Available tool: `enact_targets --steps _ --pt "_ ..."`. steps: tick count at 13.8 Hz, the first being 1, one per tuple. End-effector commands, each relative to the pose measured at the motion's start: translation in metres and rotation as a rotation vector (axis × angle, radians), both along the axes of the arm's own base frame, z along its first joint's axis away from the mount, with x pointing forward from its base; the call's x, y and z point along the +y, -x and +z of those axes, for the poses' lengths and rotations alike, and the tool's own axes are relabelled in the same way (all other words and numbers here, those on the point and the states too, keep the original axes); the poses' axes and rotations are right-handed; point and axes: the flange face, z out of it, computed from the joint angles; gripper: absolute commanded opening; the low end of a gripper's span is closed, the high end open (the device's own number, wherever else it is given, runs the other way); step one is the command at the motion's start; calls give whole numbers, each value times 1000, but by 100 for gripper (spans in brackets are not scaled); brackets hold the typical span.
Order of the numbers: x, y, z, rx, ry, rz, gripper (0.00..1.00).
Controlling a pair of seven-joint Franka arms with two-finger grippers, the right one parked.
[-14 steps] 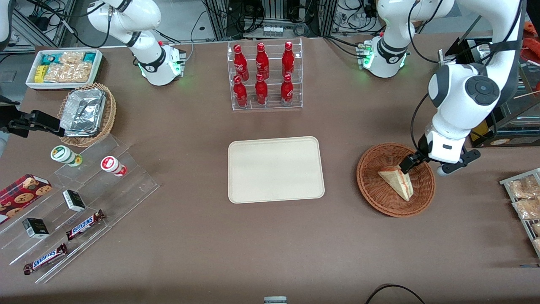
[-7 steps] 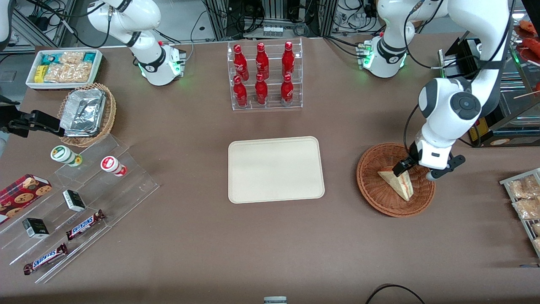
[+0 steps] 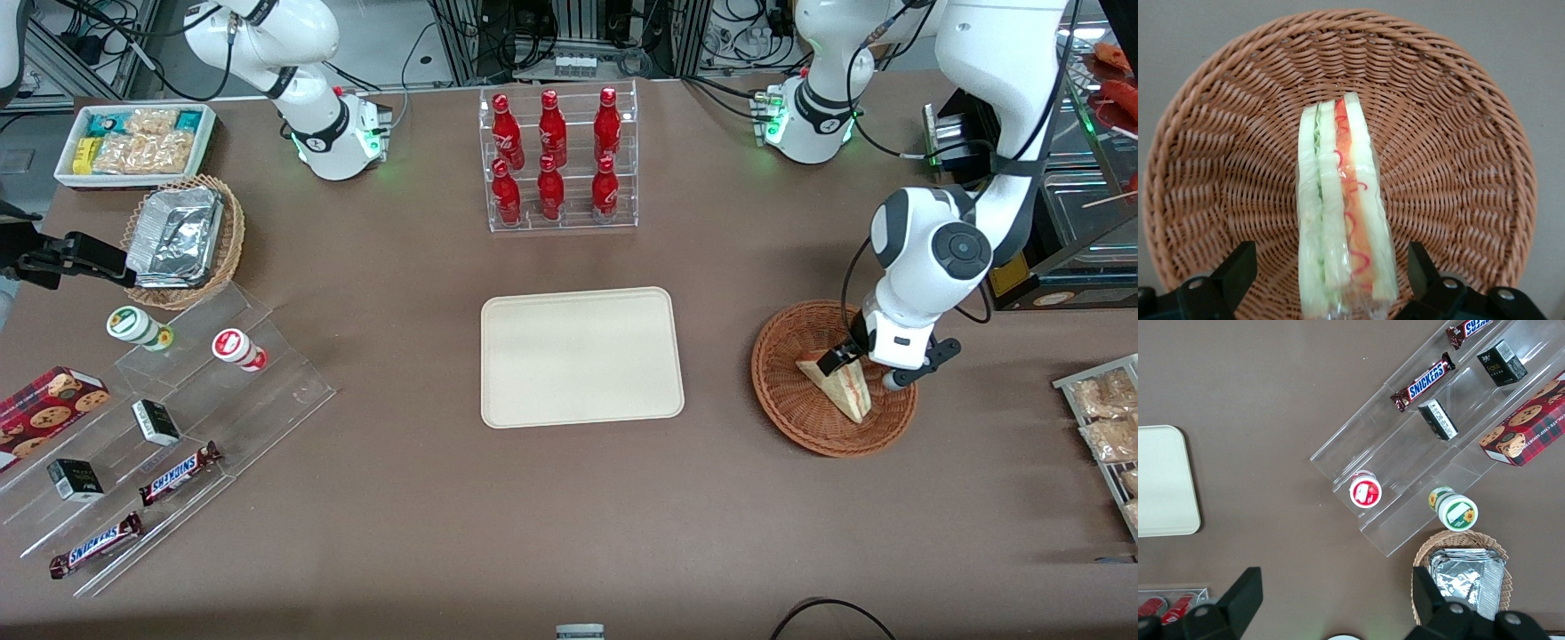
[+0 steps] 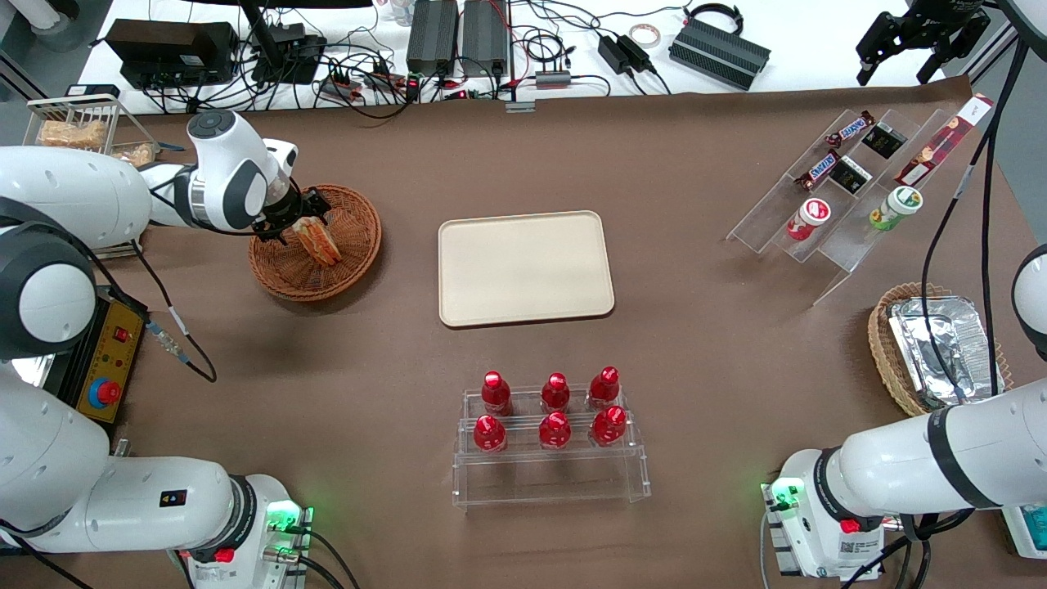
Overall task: Place sandwich from basket to tray
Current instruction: 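Lower the open left gripper around the wrapped sandwich wedge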
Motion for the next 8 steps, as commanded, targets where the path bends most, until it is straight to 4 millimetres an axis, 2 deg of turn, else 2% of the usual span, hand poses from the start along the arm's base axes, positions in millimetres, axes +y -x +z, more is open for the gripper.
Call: enact_targets --steps 1,3,4,5,6,8 --pt "1 -3 -13 -17 -2 13 100" --pt "0 -4 -19 -26 2 13 98" --pt "0 -5 -20 -29 3 16 82" --pt "0 -5 -20 -27 4 25 27" --pt "-1 -7 -18 -31 5 29 0" --pt "-1 -8 -10 -39 4 26 0"
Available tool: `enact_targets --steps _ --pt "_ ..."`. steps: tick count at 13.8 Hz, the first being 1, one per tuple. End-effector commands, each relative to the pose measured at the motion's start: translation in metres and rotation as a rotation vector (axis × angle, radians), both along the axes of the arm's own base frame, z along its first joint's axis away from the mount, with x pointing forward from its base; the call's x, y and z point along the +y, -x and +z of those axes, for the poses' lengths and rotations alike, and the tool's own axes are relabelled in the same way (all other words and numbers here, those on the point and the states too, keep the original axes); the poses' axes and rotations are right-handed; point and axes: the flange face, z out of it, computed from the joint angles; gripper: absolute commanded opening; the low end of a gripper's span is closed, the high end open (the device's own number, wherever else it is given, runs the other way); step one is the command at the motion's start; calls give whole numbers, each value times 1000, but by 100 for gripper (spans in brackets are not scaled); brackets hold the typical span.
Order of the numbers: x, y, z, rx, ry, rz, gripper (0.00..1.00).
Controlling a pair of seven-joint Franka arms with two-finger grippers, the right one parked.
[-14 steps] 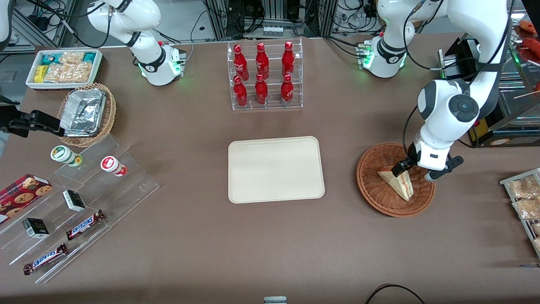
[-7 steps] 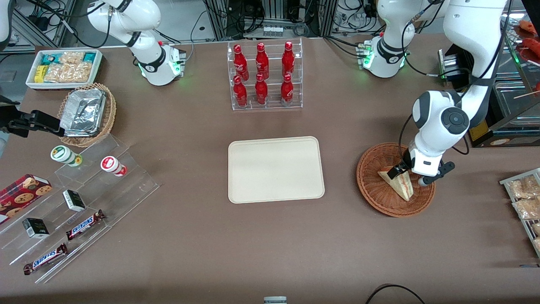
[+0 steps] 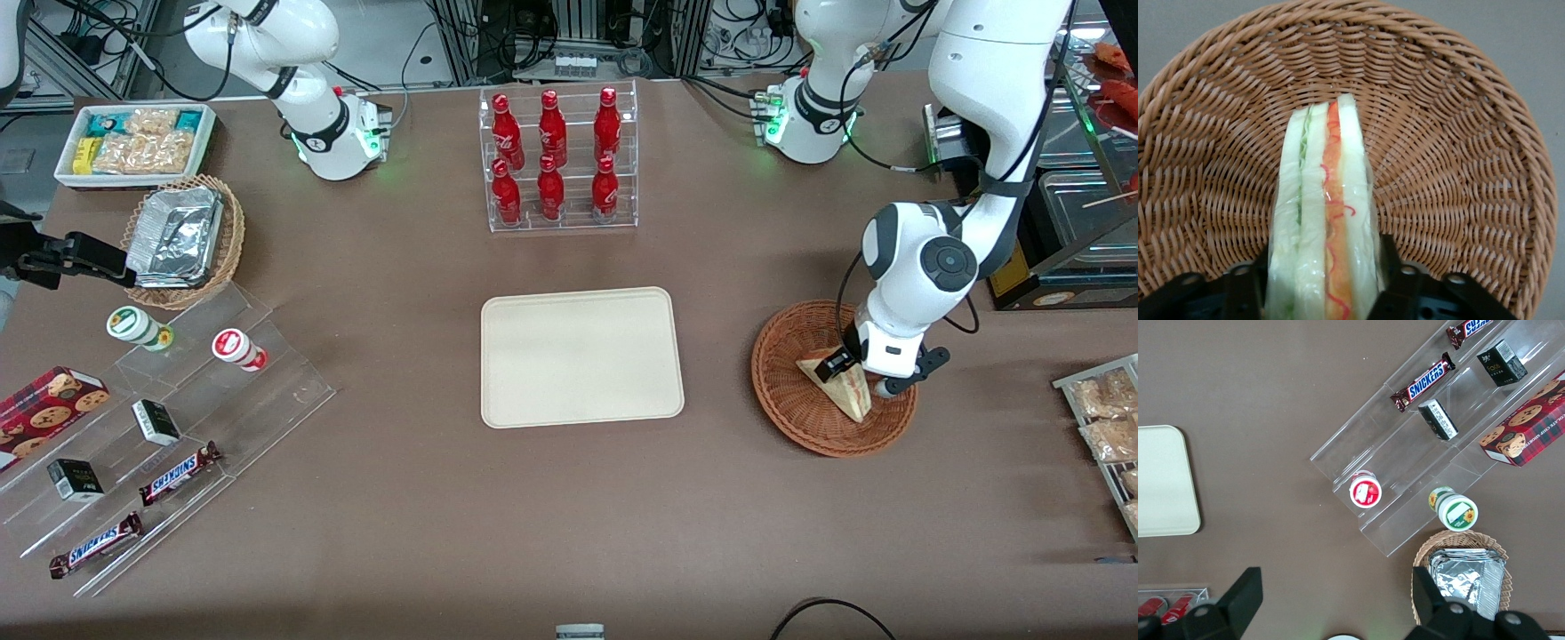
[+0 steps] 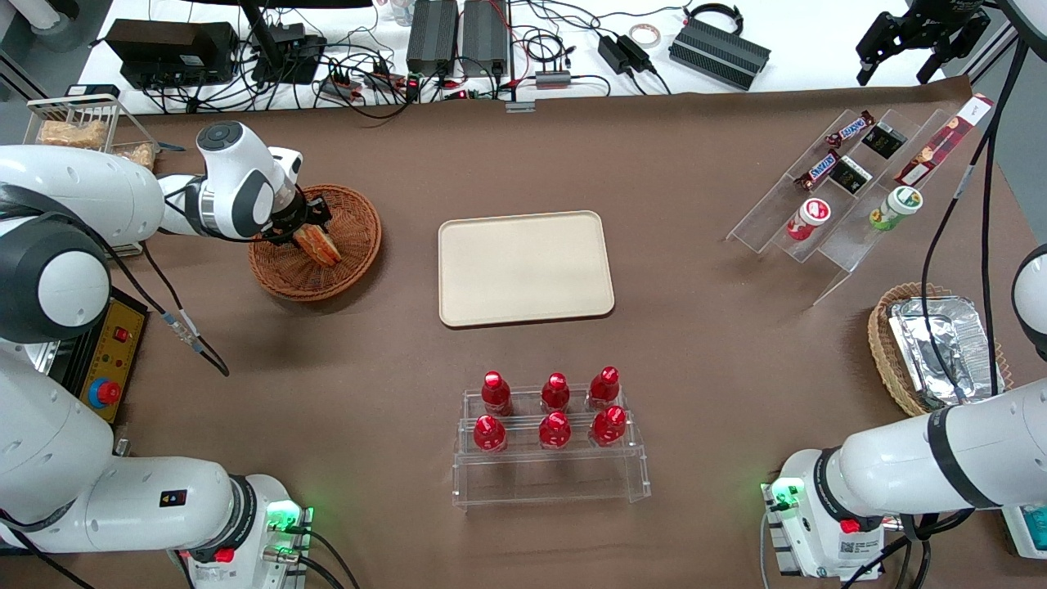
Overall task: Place sandwich from basket to tray
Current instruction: 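Close the left gripper on the sandwich and lift it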
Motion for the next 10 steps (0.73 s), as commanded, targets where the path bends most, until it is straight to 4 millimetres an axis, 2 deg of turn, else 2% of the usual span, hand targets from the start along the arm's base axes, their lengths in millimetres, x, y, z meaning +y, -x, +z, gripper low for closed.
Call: enact_targets --steps 1,3,6,7,9,10 --pt "-1 -5 16 -30 -6 14 0" --pt "-1 -10 45 -8 -18 8 0" --pt "-11 -29 117 84 -47 -8 0" --pt "-27 -37 141 107 -52 -26 0" --pt "-75 -45 187 143 -59 -89 0" --pt "-107 -44 202 152 -65 -123 0"
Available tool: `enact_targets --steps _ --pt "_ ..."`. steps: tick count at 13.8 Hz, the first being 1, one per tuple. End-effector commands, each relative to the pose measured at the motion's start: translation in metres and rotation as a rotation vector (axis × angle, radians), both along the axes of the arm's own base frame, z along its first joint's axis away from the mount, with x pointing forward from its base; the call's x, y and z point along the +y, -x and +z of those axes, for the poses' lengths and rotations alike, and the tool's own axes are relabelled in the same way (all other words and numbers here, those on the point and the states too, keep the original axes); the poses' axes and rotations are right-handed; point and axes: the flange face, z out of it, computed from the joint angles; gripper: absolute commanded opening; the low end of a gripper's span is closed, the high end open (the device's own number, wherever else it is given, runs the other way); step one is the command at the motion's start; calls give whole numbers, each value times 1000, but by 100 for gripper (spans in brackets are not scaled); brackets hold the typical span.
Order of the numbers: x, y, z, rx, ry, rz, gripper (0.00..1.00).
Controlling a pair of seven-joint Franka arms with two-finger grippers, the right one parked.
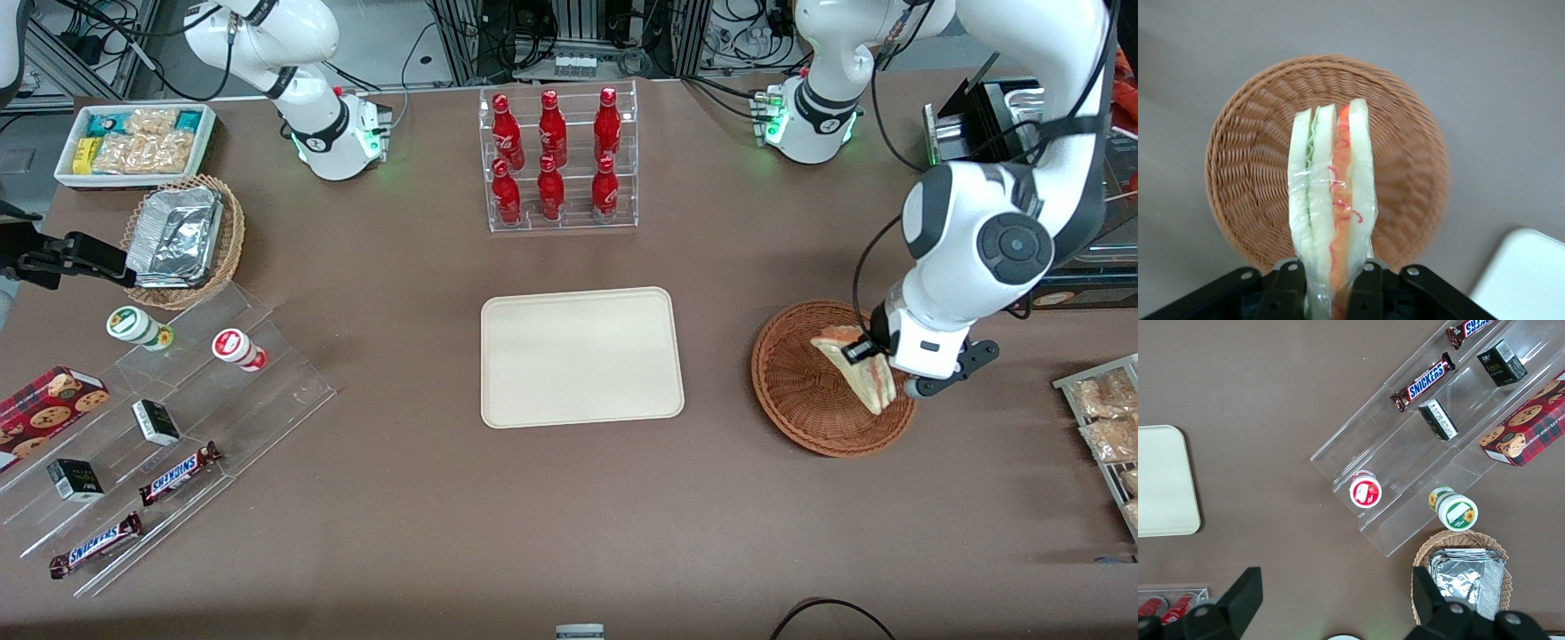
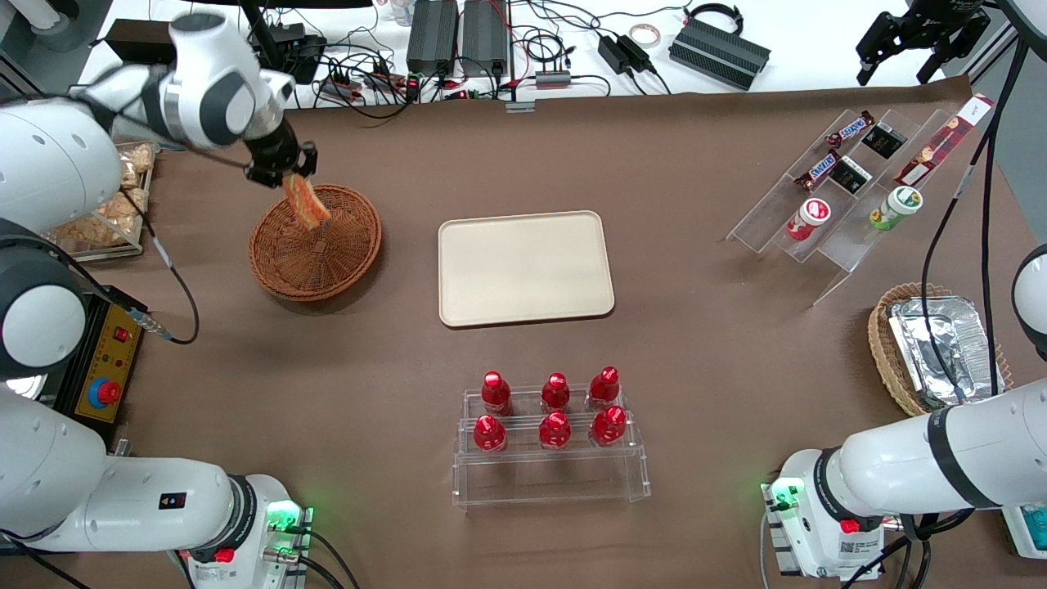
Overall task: Place sandwich from basket to tray
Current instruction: 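Close the left gripper on the sandwich and lift it, then carry the held sandwich over the cream tray with the left gripper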
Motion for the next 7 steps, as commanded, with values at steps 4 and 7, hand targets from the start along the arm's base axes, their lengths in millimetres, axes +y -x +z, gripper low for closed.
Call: enact_targets --steps 4,7 --pt "-185 23 19 18 -23 -107 0" --pt "-269 32 -11 32 -14 -207 0"
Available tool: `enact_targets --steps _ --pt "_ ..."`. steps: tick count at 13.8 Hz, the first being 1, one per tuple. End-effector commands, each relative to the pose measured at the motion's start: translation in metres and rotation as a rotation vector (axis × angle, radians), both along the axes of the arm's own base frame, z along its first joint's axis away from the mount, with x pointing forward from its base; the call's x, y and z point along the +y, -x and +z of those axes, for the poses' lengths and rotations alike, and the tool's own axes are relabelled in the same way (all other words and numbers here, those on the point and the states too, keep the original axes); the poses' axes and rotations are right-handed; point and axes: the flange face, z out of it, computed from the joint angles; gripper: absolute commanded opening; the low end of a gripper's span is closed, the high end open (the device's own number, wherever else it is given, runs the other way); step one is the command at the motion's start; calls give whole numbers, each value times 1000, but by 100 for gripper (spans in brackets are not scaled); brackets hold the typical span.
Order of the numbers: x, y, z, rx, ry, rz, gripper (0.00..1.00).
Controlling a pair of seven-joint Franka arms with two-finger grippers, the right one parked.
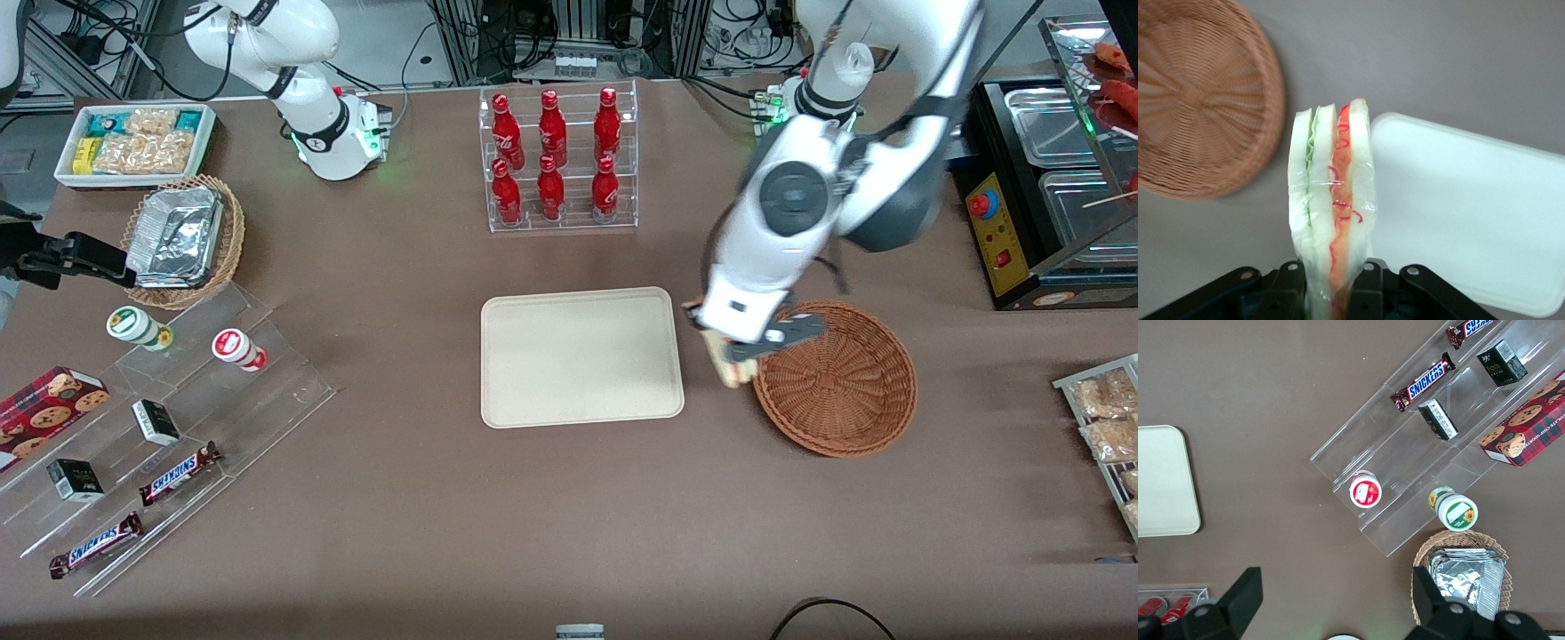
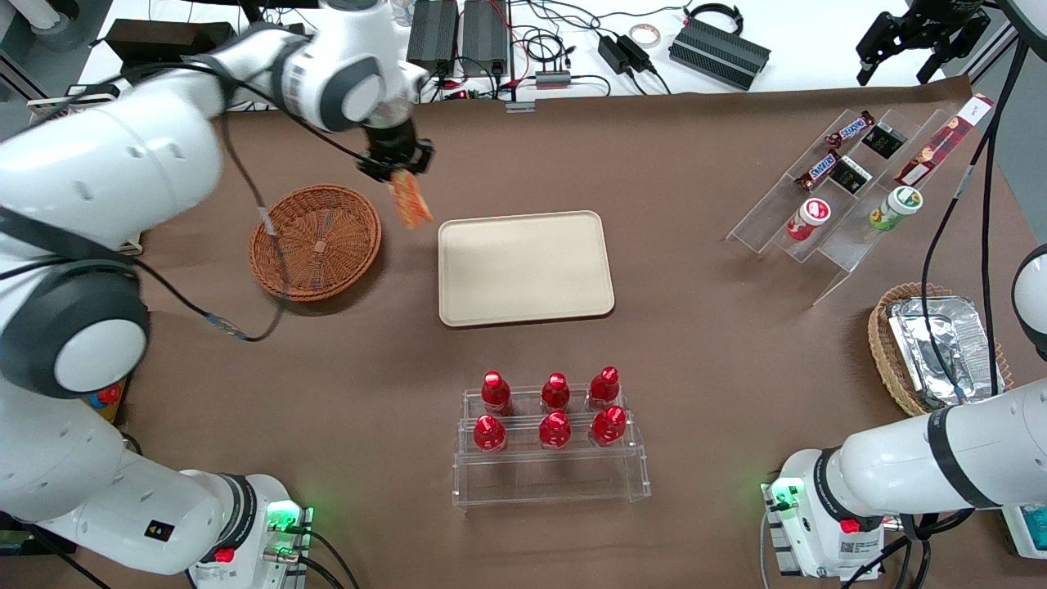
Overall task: Place sandwich from basket to tray
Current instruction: 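Carry the held sandwich over the cream tray with the left gripper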
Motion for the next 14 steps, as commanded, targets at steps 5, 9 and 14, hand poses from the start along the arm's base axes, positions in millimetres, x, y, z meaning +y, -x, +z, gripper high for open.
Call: enact_targets --steps 5,9,14 --pt "-140 10 -88 31 -1 -163 0" --pt "-179 29 -129 -23 28 -227 0" --pt "-188 36 -173 -62 -33 -294 0"
